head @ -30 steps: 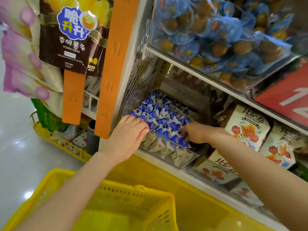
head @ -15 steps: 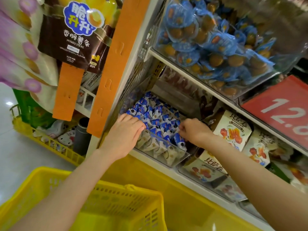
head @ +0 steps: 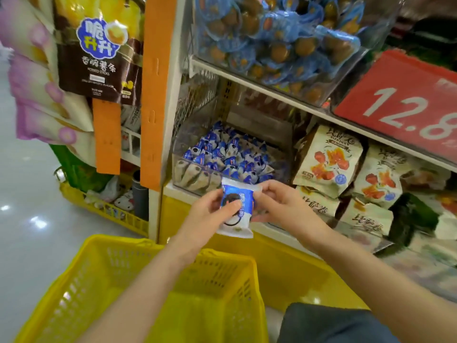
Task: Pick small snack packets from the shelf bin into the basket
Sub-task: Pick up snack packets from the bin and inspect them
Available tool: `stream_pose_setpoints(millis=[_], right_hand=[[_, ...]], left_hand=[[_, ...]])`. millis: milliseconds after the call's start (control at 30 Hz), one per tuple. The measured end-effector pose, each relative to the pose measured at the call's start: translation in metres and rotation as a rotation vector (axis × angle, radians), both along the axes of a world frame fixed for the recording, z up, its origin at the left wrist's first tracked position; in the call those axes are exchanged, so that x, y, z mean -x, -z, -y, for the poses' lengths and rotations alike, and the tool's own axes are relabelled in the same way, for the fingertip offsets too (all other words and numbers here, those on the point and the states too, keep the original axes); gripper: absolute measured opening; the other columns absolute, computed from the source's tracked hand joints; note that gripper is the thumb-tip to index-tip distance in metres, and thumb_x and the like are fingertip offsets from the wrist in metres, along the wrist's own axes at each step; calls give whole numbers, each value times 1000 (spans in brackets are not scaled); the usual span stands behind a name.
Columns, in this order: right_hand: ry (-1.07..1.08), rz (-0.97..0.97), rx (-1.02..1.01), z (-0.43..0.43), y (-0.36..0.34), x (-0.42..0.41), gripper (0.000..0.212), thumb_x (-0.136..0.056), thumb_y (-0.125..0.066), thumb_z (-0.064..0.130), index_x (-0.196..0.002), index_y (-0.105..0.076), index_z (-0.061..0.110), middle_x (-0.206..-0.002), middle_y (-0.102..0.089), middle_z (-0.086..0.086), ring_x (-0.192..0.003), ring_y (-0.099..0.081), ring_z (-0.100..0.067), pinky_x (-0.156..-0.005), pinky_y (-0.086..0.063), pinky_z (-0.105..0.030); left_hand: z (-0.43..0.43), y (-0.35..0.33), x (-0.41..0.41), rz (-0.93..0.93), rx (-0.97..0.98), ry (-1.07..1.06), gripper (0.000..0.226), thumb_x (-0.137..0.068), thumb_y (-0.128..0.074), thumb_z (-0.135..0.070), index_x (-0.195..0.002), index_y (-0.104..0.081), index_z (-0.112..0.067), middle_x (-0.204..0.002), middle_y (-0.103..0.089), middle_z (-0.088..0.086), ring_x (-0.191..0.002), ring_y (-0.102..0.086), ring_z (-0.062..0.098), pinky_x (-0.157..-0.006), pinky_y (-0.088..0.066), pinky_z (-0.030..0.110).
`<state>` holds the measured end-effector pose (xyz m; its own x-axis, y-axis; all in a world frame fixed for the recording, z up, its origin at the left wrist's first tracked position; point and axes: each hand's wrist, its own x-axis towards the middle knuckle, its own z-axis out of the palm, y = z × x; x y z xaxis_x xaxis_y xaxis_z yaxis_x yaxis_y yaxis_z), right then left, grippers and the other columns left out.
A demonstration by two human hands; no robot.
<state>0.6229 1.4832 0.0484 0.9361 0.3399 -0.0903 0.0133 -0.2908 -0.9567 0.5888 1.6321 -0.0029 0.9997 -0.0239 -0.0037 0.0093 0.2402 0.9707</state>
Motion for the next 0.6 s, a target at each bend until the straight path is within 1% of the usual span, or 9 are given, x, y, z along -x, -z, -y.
stream_pose_setpoints(millis=[33, 100, 167, 200, 267, 367, 433, 533, 600], right_hand=[[-43, -35, 0, -1, 5, 2, 8, -95, -48, 13, -91, -54, 9, -76, -65, -2, -64, -66, -5, -62, -57, -23], [-125, -19, 94, -4, 15, 3, 9, -93, -50, 18, -94, -58, 14, -78, -66, 3, -64, -64, -3, -63, -57, -23], [-166, 34, 189, -12, 25, 1, 12, -91, -53, 19, -92, -63, 12, -76, -65, 3, -63, -61, -2, -58, -55, -20], [-164, 59, 218, -18, 29, -1, 14, -91, -54, 18, -91, -65, 9, -76, -65, 2, -63, -59, -3, -55, -53, -19], [-144, 100, 249, -32, 40, -7, 18, -92, -54, 17, -89, -67, 4, -74, -64, -2, -61, -55, -4, -52, -50, -17], [-92, 87, 183, -52, 54, -13, 17, -91, -55, 14, -84, -69, 8, -75, -65, -6, -58, -57, -3, -50, -50, -16], [-66, 33, 88, -61, 62, -14, 13, -89, -58, 11, -80, -67, 11, -73, -66, -6, -56, -58, 0, -49, -51, -15], [-73, -12, 0, -65, 72, -12, 13, -84, -64, 4, -79, -64, 16, -69, -65, 2, -54, -58, 3, -50, -50, -14], [-105, 4, 4, -61, 78, -9, 16, -82, -65, 4, -77, -64, 19, -64, -64, 7, -52, -55, 3, -50, -48, -13]], left_hand=[[-3, 3, 4, 17, -38, 4, 25, -87, -60, -10, -112, -60, -9, -100, -68, 4, -86, -64, 7, -78, -51, 18], [-15, 11, 7, 48, -150, 45, 26, -85, -62, -8, -111, -61, -10, -102, -68, 5, -90, -62, 9, -79, -49, 19], [-30, 19, 7, 42, -268, 105, 29, -83, -65, -9, -111, -61, -14, -106, -68, 5, -99, -62, 16, -87, -48, 28], [-39, 23, 4, 33, -314, 125, 29, -81, -68, -9, -108, -62, -18, -105, -67, 2, -99, -61, 16, -87, -48, 29], [-57, 30, -1, 20, -361, 154, 30, -77, -72, -8, -98, -60, -26, -98, -66, -7, -91, -62, 9, -80, -49, 23], [-78, 35, -8, 26, -418, 148, 33, -74, -75, -8, -89, -57, -31, -89, -63, -13, -84, -61, 3, -71, -50, 18], [-87, 40, -10, 19, -448, 134, 32, -74, -75, -8, -89, -55, -29, -92, -63, -9, -87, -61, 9, -74, -50, 22], [-90, 46, -8, -19, -440, 121, 28, -77, -73, -8, -97, -56, -19, -101, -63, 2, -96, -63, 19, -83, -50, 33], [-83, 50, -2, -36, -428, 121, 25, -80, -70, -10, -99, -55, -13, -98, -64, 4, -91, -64, 15, -78, -51, 29]])
